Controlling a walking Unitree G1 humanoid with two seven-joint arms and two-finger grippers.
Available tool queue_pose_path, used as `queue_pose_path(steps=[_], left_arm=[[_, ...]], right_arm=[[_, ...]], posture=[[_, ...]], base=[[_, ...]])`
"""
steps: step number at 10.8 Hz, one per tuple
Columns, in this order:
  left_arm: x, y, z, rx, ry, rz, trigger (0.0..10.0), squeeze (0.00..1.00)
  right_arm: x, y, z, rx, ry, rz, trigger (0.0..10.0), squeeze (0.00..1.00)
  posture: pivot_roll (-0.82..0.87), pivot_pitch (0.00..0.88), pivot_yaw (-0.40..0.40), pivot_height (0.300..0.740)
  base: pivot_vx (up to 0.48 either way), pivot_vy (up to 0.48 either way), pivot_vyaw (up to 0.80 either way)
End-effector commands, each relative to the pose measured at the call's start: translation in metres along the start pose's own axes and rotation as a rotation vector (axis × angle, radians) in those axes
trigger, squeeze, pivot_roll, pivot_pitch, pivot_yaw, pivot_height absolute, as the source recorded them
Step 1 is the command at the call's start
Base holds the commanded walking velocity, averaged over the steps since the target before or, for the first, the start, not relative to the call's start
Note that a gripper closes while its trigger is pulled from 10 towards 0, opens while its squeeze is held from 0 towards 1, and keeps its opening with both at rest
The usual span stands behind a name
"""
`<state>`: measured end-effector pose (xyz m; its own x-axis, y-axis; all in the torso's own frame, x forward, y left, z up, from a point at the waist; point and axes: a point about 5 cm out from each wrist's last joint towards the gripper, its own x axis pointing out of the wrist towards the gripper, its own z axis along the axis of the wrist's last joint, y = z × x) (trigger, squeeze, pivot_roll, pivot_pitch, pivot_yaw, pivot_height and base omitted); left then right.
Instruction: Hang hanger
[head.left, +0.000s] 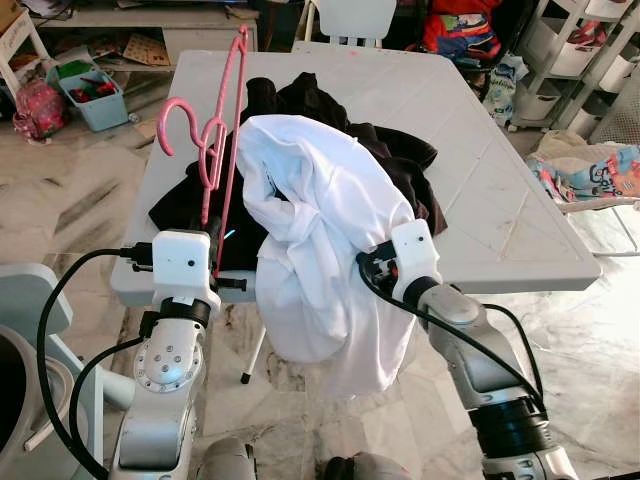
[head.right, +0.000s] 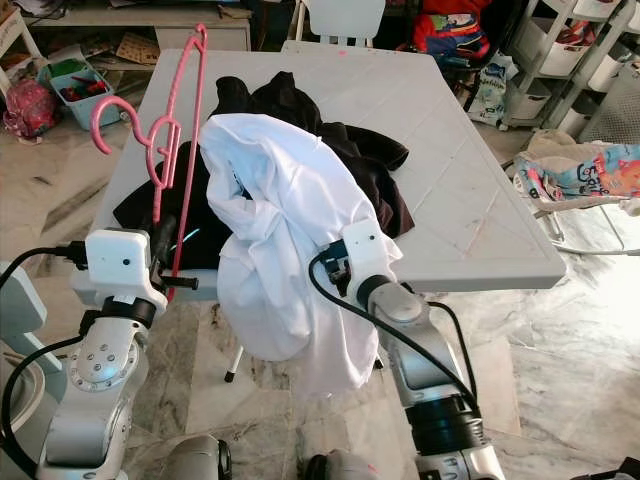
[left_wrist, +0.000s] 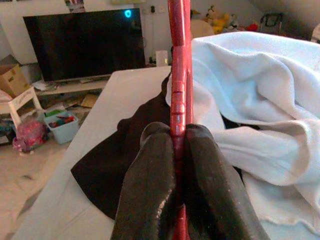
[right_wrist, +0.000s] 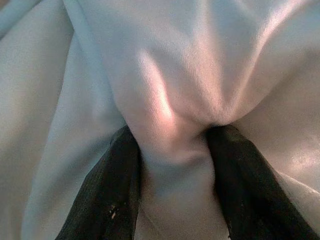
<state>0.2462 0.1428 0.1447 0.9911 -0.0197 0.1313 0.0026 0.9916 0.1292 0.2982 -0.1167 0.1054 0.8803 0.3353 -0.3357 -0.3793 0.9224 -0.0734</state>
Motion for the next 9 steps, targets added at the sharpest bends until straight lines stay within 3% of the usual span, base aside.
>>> queue_pose_path(steps=[1, 9], left_arm=[[-0.0013, 0.0, 0.0061, 0.001, -0.02, -0.005, 10.0, 0.0], [-0.0015, 0.0014, 0.006, 0.002, -0.021, 0.003, 10.0, 0.0]], right_arm=[[0.0012, -0.0031, 0.0002, -0.003, 0.001, -0.019, 0.0, 0.0], [0.0034, -0.0005, -0.0056, 0.006, 0.023, -0.011, 0.0, 0.0]], posture=[[0.08, 0.063, -0.063, 0.74], [0.09, 0.06, -0.064, 0.74]], base=[[0.0, 0.0, 0.0], [0.0, 0.0, 0.0]])
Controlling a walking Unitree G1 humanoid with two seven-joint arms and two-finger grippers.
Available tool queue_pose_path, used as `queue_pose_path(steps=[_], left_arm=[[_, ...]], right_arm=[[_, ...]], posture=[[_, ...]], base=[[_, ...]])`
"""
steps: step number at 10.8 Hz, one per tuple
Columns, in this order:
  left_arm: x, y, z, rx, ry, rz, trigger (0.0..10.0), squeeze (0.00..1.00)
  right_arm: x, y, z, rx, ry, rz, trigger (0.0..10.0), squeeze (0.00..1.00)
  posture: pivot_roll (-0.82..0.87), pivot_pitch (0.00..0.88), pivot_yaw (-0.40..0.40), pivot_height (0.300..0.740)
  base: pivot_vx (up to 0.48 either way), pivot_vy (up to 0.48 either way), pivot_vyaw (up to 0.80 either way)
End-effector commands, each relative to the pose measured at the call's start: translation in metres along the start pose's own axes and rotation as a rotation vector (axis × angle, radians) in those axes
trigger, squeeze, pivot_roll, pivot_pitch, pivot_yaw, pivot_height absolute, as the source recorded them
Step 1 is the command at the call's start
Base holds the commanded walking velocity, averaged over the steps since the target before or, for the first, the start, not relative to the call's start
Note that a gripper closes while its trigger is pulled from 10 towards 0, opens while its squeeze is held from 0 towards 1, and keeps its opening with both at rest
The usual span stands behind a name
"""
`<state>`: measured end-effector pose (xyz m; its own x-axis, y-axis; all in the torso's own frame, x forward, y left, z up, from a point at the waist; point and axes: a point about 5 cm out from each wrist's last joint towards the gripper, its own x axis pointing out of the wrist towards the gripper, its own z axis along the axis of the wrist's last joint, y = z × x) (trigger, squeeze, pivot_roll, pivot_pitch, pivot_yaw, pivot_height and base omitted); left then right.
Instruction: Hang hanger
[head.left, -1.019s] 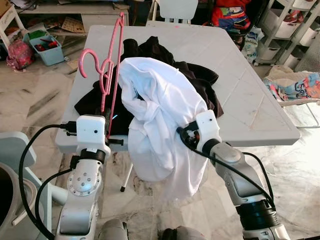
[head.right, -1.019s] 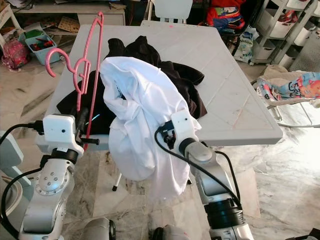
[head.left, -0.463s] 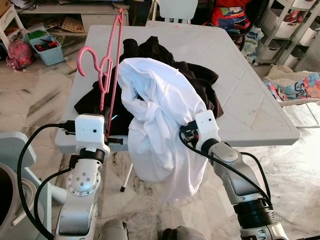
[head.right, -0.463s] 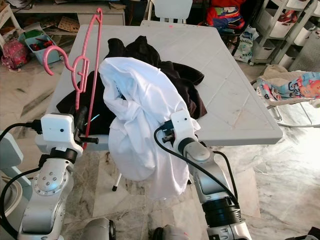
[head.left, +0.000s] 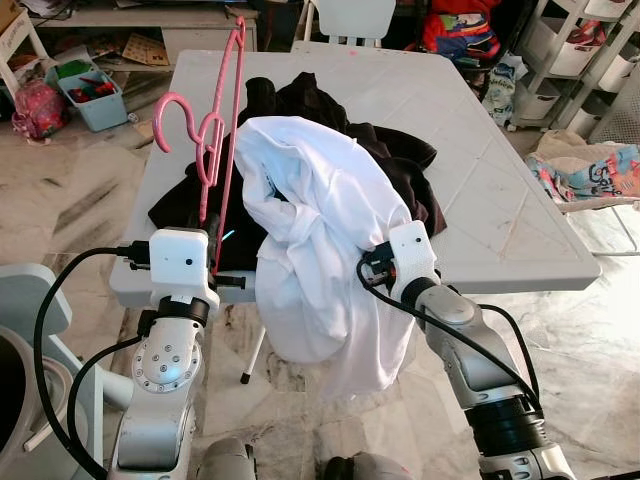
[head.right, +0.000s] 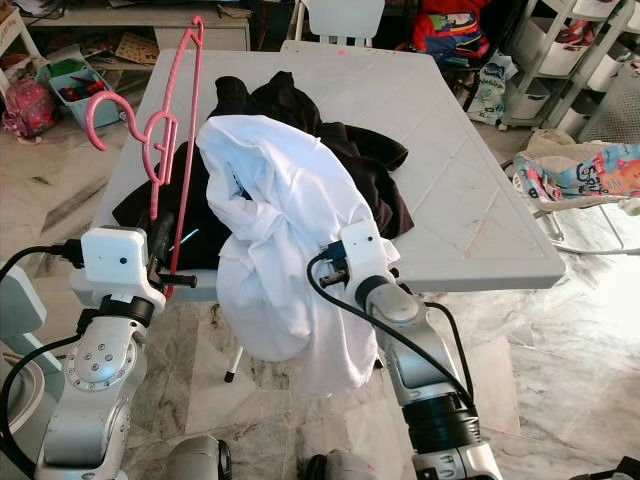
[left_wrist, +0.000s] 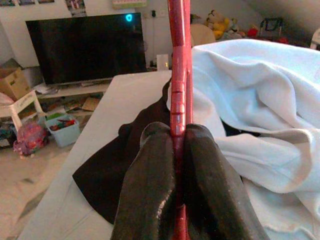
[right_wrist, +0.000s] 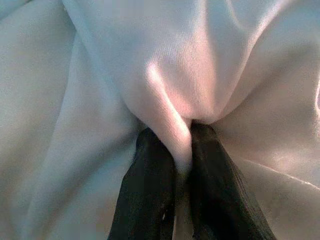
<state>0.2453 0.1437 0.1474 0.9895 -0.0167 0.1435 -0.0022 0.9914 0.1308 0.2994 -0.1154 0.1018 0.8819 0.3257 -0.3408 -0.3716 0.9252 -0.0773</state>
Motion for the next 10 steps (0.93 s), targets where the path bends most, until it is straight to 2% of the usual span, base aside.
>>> queue_pose_path(steps=[1, 3, 4, 5, 8, 10], left_arm=[[-0.003, 0.001, -0.001, 0.004, 0.002, -0.001, 10.0, 0.0], [-0.005, 0.001, -0.006, -0.001, 0.022, -0.002, 10.0, 0.0], [-0.004, 0.001, -0.005, -0.007, 0.019, -0.004, 10.0, 0.0], [-0.004, -0.001, -0.003, -0.03, 0.014, -0.018, 10.0, 0.0], [-0.001, -0.005, 0.001, -0.045, -0.002, -0.036, 10.0, 0.0], [-0.001, -0.004, 0.001, -0.046, -0.005, -0.035, 10.0, 0.0]], right_arm=[[0.001, -0.001, -0.004, 0.01, 0.018, -0.003, 0.0, 0.0], [0.002, -0.004, -0.004, 0.013, 0.0, -0.029, 0.0, 0.0], [0.002, -0.011, 0.004, 0.029, -0.061, -0.097, 0.0, 0.0], [0.006, -0.022, 0.039, 0.076, -0.268, -0.172, 0.0, 0.0], [0.024, -0.037, 0.101, 0.097, -0.467, -0.21, 0.0, 0.0], [0.04, -0.045, 0.15, 0.09, -0.564, -0.187, 0.0, 0.0]], posture=[[0.09, 0.056, -0.063, 0.74], [0.09, 0.048, -0.065, 0.74], [0.09, 0.048, -0.065, 0.74], [0.08, 0.052, -0.062, 0.74], [0.09, 0.051, -0.063, 0.74], [0.1, 0.052, -0.071, 0.74]], base=[[0.0, 0.0, 0.0], [0.0, 0.0, 0.0], [0.0, 0.0, 0.0], [0.0, 0.0, 0.0], [0.0, 0.0, 0.0], [0.0, 0.0, 0.0]])
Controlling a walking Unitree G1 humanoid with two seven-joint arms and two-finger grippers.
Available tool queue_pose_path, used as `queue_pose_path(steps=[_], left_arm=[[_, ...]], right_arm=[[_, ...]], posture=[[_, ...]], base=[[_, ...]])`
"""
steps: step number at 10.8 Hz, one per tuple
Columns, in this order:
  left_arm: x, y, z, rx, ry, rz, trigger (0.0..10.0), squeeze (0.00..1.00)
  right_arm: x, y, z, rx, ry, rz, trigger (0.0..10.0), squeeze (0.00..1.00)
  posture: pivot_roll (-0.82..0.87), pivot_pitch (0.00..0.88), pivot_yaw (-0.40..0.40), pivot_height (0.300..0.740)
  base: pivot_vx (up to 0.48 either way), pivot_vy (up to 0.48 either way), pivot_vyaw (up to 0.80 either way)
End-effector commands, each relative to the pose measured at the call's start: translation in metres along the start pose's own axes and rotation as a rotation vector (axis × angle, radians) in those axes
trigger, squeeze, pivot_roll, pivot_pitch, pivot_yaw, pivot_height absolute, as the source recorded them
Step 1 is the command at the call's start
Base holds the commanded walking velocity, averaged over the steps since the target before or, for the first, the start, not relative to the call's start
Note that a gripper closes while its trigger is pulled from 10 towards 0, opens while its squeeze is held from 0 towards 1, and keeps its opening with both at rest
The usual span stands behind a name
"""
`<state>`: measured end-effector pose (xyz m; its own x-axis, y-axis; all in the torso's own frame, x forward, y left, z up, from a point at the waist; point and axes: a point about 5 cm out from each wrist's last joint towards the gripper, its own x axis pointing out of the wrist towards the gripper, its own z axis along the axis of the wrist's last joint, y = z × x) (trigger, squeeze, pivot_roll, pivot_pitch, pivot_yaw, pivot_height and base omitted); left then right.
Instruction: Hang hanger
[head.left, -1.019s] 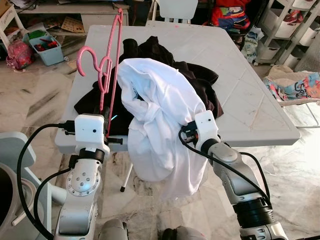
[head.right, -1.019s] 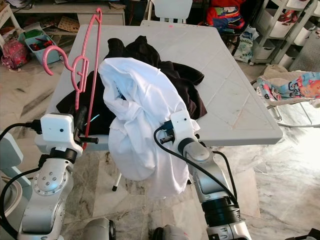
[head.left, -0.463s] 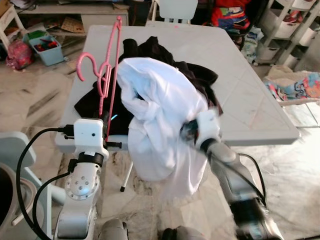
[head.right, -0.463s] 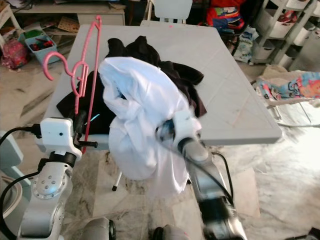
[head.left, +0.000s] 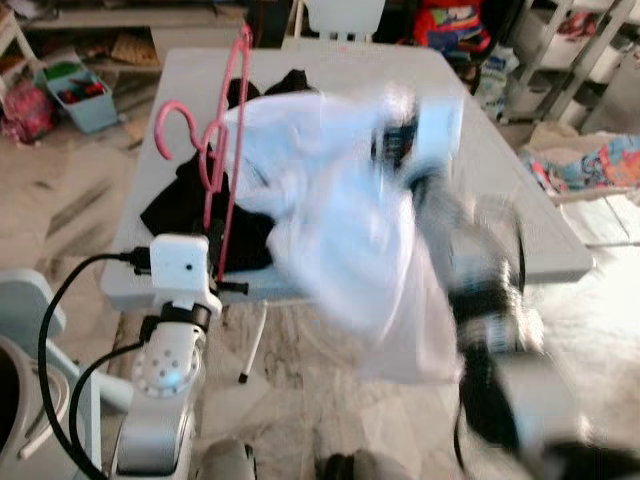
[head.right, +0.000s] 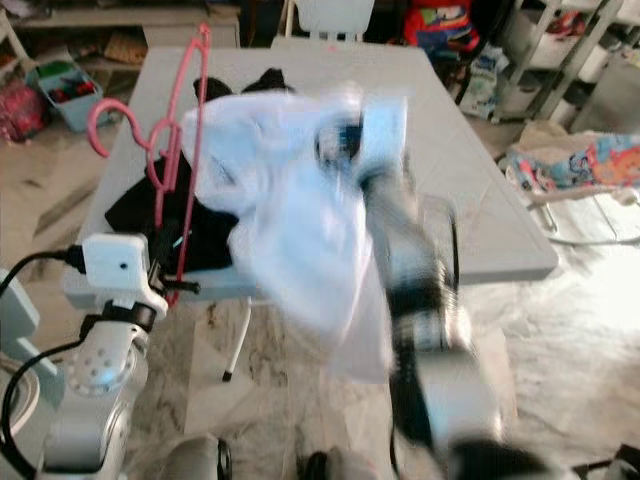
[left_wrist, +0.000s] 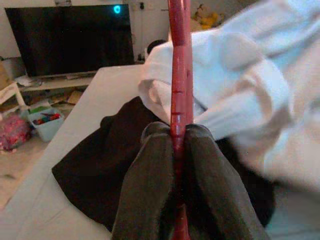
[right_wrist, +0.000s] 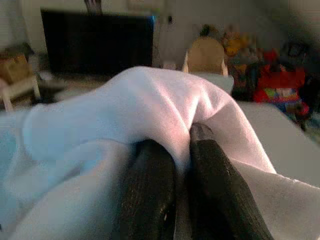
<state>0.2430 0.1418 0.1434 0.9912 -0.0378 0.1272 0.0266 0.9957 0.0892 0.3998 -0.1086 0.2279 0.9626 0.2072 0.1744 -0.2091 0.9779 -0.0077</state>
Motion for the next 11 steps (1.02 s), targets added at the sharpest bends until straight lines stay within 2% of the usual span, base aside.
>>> queue_pose_path(steps=[1, 3, 4, 5, 6, 7, 9, 10, 11], left_arm=[[0.002, -0.003, 0.005, -0.002, -0.023, -0.008, 10.0, 0.0], [0.003, -0.002, 0.007, 0.0, -0.032, 0.009, 10.0, 0.0], [0.002, -0.001, 0.007, 0.004, -0.033, 0.027, 10.0, 0.0], [0.0, 0.0, 0.007, 0.006, -0.033, 0.038, 10.0, 0.0], [0.0, 0.0, 0.008, 0.007, -0.034, 0.041, 10.0, 0.0], [-0.001, 0.002, 0.008, 0.018, -0.038, 0.055, 10.0, 0.0], [-0.001, 0.002, 0.008, 0.023, -0.04, 0.062, 10.0, 0.0], [-0.001, -0.001, 0.008, 0.019, -0.04, 0.052, 10.0, 0.0], [-0.001, -0.003, 0.008, 0.018, -0.039, 0.047, 10.0, 0.0]], right_arm=[[0.014, -0.002, 0.03, -0.001, -0.093, 0.016, 0.0, 0.0], [0.036, 0.006, 0.088, -0.034, -0.208, 0.054, 0.0, 0.0], [0.043, 0.008, 0.136, -0.001, -0.322, 0.028, 0.0, 0.0], [0.042, 0.009, 0.169, 0.036, -0.419, 0.014, 0.0, 0.0], [0.042, 0.01, 0.178, 0.042, -0.447, 0.019, 0.0, 0.0], [0.042, 0.012, 0.174, 0.029, -0.446, 0.032, 0.0, 0.0], [0.043, 0.022, 0.122, -0.071, -0.318, 0.099, 0.0, 0.0], [0.042, 0.029, 0.086, -0.208, -0.183, 0.155, 7.5, 0.0], [0.033, 0.033, 0.034, -0.354, 0.0, 0.265, 10.0, 1.0]], posture=[[0.11, 0.051, -0.085, 0.74], [0.12, 0.05, -0.103, 0.74], [0.13, 0.053, -0.113, 0.74], [0.14, 0.055, -0.117, 0.74], [0.15, 0.058, -0.122, 0.74], [0.15, 0.061, -0.124, 0.74], [0.15, 0.065, -0.124, 0.74], [0.15, 0.065, -0.123, 0.74], [0.15, 0.064, -0.121, 0.74]], base=[[0.0, 0.0, 0.0], [0.0, 0.0, 0.0], [0.0, 0.0, 0.0], [0.0, 0.0, 0.0], [0.0, 0.0, 0.0], [0.0, 0.0, 0.0], [0.0, 0.0, 0.0], [0.0, 0.0, 0.0], [0.0, 0.0, 0.0]])
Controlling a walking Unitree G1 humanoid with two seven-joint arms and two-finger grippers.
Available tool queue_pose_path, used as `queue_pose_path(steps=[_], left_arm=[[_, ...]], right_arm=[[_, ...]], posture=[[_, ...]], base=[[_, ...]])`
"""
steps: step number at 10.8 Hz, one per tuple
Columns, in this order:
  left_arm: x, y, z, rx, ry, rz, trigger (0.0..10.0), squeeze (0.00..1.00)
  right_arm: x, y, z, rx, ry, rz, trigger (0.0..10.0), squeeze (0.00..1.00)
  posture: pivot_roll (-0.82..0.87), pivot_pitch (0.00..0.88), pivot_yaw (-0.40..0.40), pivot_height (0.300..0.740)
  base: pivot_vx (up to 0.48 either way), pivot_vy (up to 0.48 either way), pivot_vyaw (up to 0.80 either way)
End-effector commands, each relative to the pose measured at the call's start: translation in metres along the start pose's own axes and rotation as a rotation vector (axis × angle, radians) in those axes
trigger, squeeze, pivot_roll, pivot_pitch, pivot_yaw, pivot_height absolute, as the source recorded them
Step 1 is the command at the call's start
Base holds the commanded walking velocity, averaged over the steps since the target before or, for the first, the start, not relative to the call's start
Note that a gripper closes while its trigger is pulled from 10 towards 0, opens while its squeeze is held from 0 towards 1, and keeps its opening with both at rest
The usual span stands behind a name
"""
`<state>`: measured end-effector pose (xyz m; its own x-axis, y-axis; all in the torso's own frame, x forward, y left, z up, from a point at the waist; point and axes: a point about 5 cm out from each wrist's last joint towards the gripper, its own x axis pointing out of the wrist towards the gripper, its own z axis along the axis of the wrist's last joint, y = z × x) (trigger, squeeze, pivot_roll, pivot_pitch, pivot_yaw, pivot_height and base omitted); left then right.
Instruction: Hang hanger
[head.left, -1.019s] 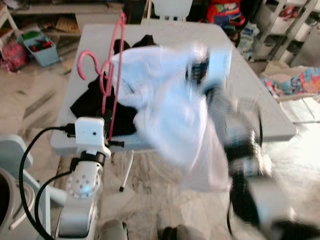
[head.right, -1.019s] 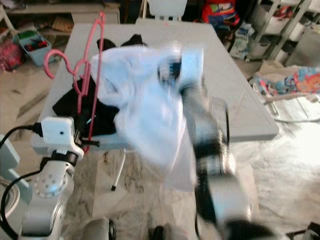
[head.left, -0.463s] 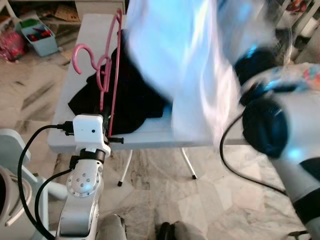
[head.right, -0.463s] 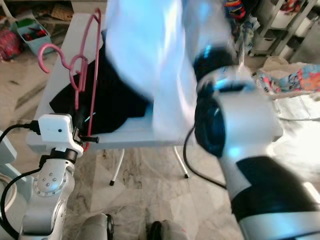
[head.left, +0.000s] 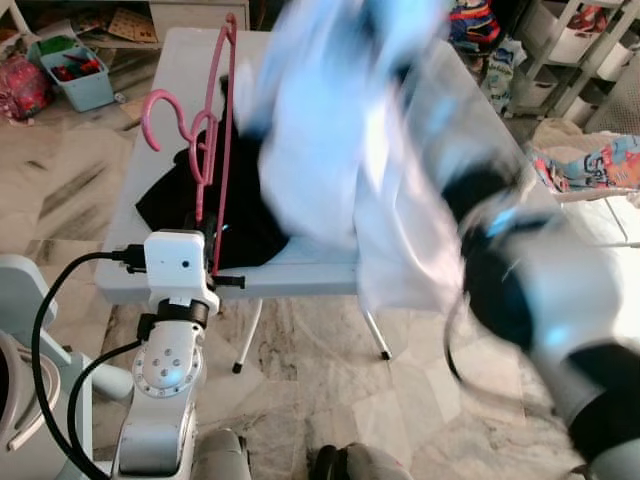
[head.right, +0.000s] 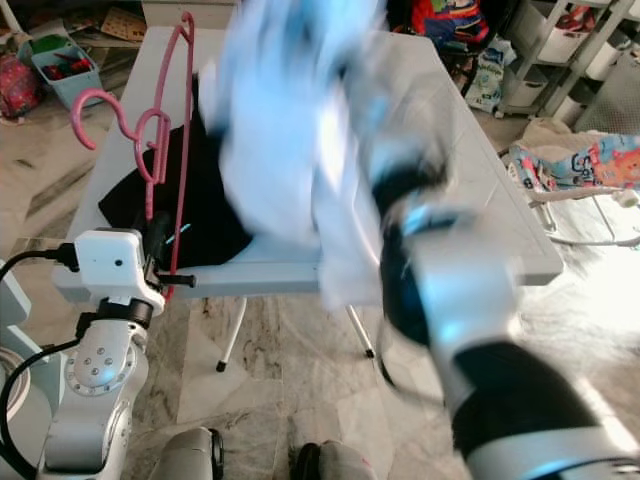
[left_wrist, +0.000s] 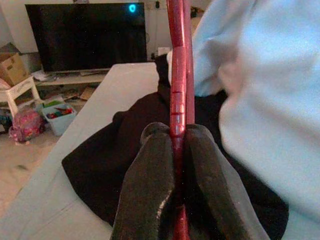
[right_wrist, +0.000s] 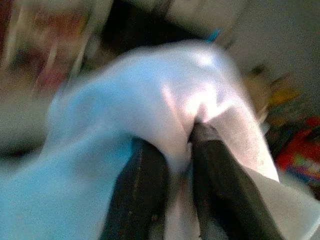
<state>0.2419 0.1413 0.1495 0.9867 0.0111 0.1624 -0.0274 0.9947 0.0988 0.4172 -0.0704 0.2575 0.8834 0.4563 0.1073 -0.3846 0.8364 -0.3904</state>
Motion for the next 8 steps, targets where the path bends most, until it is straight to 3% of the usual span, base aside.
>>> queue_pose_path(steps=[1, 2, 4, 6, 8], left_arm=[[0.0, -0.002, 0.001, 0.003, -0.004, -0.006, 10.0, 0.0], [0.0, -0.002, 0.001, 0.005, -0.002, -0.009, 10.0, 0.0], [0.0, -0.003, 0.0, 0.006, 0.001, -0.023, 10.0, 0.0], [0.001, -0.004, 0.0, 0.006, 0.002, -0.029, 10.0, 0.0], [0.0, -0.005, -0.001, 0.003, 0.008, -0.036, 10.0, 0.0]], right_arm=[[-0.008, 0.005, -0.028, -0.037, 0.123, 0.058, 10.0, 1.0], [-0.017, 0.006, -0.047, -0.058, 0.178, 0.098, 10.0, 1.0], [-0.028, -0.006, -0.062, -0.061, 0.233, 0.114, 10.0, 1.0], [-0.033, -0.027, -0.055, -0.041, 0.163, 0.102, 10.0, 1.0], [-0.049, -0.039, -0.051, 0.036, 0.024, 0.218, 10.0, 1.0]], posture=[[0.15, 0.064, -0.12, 0.74], [0.15, 0.062, -0.117, 0.74], [0.14, 0.056, -0.11, 0.74], [0.13, 0.052, -0.103, 0.74], [0.12, 0.053, -0.1, 0.74]], base=[[0.0, 0.0, 0.0], [0.0, 0.0, 0.0], [0.0, 0.0, 0.0], [0.0, 0.0, 0.0], [0.0, 0.0, 0.0]])
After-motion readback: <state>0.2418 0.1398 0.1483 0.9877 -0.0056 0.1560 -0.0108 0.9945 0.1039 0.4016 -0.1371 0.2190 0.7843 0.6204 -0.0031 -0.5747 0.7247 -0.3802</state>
